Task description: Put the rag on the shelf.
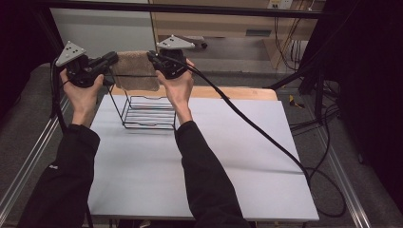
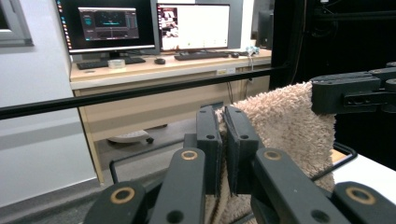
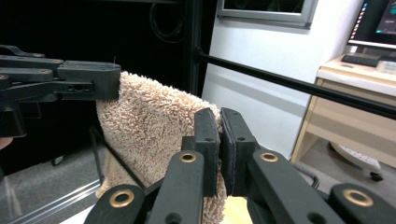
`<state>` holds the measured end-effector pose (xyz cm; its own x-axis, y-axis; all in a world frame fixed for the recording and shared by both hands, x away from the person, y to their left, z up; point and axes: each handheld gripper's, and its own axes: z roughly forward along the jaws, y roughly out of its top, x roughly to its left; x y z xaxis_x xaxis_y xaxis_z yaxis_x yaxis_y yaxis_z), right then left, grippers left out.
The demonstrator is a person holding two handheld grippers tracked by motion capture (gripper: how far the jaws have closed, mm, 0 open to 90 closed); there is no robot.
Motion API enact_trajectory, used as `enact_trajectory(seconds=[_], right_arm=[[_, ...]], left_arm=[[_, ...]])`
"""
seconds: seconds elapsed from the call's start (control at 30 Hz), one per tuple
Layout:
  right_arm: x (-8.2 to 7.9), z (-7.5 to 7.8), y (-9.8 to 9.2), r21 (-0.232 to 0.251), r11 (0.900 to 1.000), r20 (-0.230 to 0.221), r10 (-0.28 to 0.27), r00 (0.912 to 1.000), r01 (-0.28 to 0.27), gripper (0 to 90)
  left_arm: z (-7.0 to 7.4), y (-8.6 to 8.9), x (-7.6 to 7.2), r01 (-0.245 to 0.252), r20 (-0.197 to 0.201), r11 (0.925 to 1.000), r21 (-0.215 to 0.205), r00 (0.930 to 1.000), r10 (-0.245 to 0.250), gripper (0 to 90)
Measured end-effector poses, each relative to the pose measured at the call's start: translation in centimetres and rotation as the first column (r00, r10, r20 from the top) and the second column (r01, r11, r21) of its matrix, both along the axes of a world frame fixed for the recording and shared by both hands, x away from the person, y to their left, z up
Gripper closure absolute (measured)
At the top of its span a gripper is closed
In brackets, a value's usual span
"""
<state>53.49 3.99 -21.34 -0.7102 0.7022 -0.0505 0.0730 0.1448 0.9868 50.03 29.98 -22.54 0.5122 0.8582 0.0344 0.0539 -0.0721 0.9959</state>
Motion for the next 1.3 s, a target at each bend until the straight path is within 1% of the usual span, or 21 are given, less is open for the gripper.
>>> enact_trajectory(seconds=[0.1,0.17,0.33,0.37,0.4,0.5,0.57,0.6,0.67,0.8,0.83,0.9,1.0,1.1,1.23,1.3], right_arm=[[-0.3,-0.5,-0.2,-0.002,1.0,0.001,0.008,1.0,-0.008,86.3],[-0.5,-0.7,-0.4,0.005,1.0,0.001,0.017,0.9998,-0.017,86.3],[-1.1,-0.7,-0.3,0.003,0.999,0.016,0.04,0.9991,-0.04,86.2],[-1.2,-0.7,-0.3,0.0,0.999,0.02,0.045,0.9988,-0.045,86.2],[-1.4,-0.7,-0.3,-0.001,0.999,0.021,0.051,0.9985,-0.051,86.2],[-1.8,-0.7,-0.2,-0.012,0.998,0.022,0.064,0.9977,-0.063,86.1],[-2.0,-0.8,-0.2,-0.014,0.997,0.01,0.071,0.9974,-0.071,86.1],[-2.1,-0.9,-0.2,-0.018,0.997,0.011,0.075,0.9971,-0.075,86.0],[-2.4,-1.0,-0.2,-0.026,0.996,-0.002,0.087,0.9962,-0.087,86.0],[-2.9,-1.2,-0.1,-0.058,0.994,-0.02,0.095,0.9953,-0.096,85.9],[-3.0,-1.3,-0.1,-0.064,0.993,-0.028,0.098,0.9948,-0.1,85.9],[-3.1,-1.5,-0.1,-0.073,0.992,-0.046,0.102,0.9937,-0.106,85.9],[-3.2,-1.9,-0.3,-0.078,0.989,-0.066,0.117,0.9909,-0.122,85.7],[-3.2,-2.3,-0.3,-0.085,0.987,-0.074,0.127,0.9892,-0.133,85.7],[-3.2,-2.7,-0.3,-0.099,0.985,-0.075,0.135,0.988,-0.142,85.6],[-3.2,-2.7,-0.3,-0.104,0.984,-0.077,0.137,0.9876,-0.145,85.6]], left_arm=[[-0.4,-0.1,-0.4,0.007,0.008,1.0,0.001,0.9999,-0.007,85.1],[-0.5,0.0,-0.6,0.013,0.009,0.9999,0.001,0.9999,-0.013,85.1],[-0.6,0.4,-1.4,0.022,0.015,0.9998,0.001,0.9996,-0.022,85.1],[-0.7,0.5,-1.5,0.025,0.02,0.9997,-0.008,0.9995,-0.024,85.1],[-0.8,0.6,-1.7,0.029,0.019,0.9995,-0.007,0.9994,-0.029,85.1],[-1.2,0.8,-2.0,0.034,0.011,0.9994,-0.004,0.9994,-0.034,85.0],[-1.5,1.0,-2.2,0.043,0.003,0.999,-0.01,0.9991,-0.043,84.9],[-1.6,1.0,-2.4,0.047,0.002,0.9988,-0.014,0.9989,-0.047,84.8],[-1.8,1.2,-2.7,0.055,-0.003,0.9984,-0.012,0.9985,-0.055,84.6],[-2.3,1.2,-2.9,0.06,-0.033,0.9982,-0.003,0.9977,-0.06,84.1],[-2.3,1.1,-3.0,0.059,-0.037,0.9982,0.007,0.9976,-0.059,83.9],[-2.5,1.0,-3.3,0.055,-0.04,0.9982,0.023,0.9977,-0.054,83.4],[-2.8,0.9,-3.5,0.061,-0.063,0.9977,0.029,0.9963,-0.059,82.6],[-3.0,0.9,-3.6,0.06,-0.077,0.9977,0.032,0.9954,-0.057,81.8],[-2.9,1.0,-3.8,0.063,-0.103,0.9974,0.035,0.9929,-0.059,79.1],[-2.4,1.2,-4.0,0.059,-0.101,0.9975,0.038,0.9934,-0.055,77.8]])
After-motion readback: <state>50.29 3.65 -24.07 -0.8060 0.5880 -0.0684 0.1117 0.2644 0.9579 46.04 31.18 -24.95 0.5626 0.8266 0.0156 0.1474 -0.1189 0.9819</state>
